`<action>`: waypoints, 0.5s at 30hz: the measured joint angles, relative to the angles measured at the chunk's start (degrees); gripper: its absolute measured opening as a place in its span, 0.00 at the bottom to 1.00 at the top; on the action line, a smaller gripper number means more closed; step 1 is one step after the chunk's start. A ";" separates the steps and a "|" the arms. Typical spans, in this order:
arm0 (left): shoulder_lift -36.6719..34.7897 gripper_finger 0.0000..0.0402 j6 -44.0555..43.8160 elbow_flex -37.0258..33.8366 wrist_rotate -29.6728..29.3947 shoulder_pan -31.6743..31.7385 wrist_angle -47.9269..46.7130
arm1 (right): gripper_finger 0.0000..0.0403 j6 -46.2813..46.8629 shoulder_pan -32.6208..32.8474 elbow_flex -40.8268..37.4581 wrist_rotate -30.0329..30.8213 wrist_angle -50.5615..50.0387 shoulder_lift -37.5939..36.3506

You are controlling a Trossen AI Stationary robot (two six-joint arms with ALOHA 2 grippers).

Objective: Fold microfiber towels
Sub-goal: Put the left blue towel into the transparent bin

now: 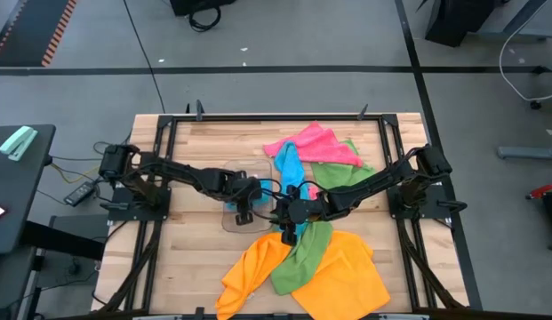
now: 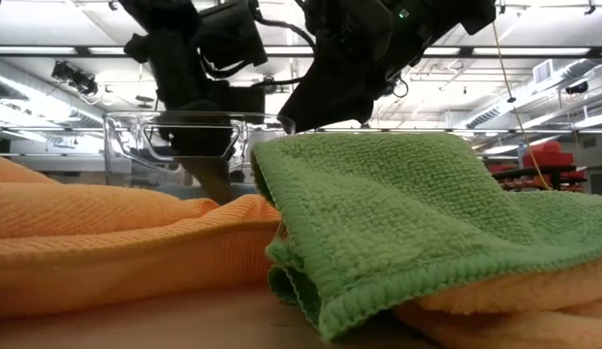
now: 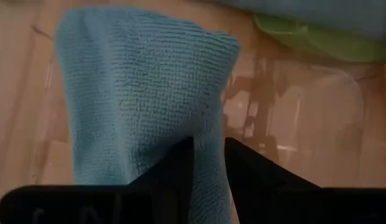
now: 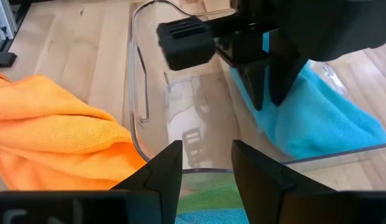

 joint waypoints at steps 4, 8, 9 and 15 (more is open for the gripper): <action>-0.34 0.23 -0.08 -0.07 4.38 1.23 0.08 | 0.36 0.10 0.00 0.00 0.00 0.00 0.00; -0.55 0.20 -1.42 -0.04 10.38 1.27 0.73 | 0.36 0.26 0.00 0.00 0.00 0.00 0.01; -0.55 0.20 -1.71 -0.04 12.26 1.17 0.74 | 0.36 0.28 0.00 0.00 0.00 -0.01 0.01; -0.57 0.17 -3.34 3.19 15.60 1.13 -2.24 | 0.36 0.48 0.00 0.00 -0.02 0.02 0.01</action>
